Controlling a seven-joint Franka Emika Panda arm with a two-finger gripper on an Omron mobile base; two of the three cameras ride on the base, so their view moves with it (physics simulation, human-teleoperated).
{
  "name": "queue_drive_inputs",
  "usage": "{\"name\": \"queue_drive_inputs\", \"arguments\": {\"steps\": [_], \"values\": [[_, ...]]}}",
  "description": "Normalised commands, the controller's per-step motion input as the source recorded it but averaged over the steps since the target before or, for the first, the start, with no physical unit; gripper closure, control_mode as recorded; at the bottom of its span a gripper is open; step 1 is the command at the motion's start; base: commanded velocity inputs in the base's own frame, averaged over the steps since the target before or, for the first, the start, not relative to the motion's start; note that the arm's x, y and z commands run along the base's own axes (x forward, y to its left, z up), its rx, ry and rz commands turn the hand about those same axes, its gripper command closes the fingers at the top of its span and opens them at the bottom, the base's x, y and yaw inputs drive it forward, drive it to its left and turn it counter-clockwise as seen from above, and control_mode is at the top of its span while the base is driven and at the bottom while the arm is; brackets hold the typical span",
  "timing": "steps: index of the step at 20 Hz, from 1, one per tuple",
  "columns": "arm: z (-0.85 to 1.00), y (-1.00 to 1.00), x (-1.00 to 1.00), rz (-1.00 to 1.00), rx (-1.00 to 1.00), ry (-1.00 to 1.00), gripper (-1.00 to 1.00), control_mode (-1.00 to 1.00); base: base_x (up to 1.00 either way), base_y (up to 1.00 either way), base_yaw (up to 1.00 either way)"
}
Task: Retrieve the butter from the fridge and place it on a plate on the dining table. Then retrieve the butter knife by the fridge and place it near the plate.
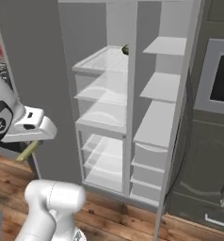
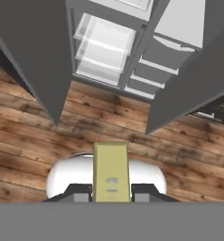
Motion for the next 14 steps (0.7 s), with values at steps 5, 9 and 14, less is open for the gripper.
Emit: {"name": "queue_drive_inputs", "arguments": {"steps": [5, 9, 14], "values": [[0.00, 0.00, 0.00, 0.00, 0.00, 0.00, 1.00, 1.00, -0.19, 0.15, 0.20], [0.00, 0.00, 0.00, 0.00, 0.00, 0.00, 1.00, 1.00, -0.16, 0.01, 0.30], [0.00, 0.00, 0.00, 0.00, 0.00, 0.00, 1.00, 1.00, -0.29, -0.52, 0.55]]}}
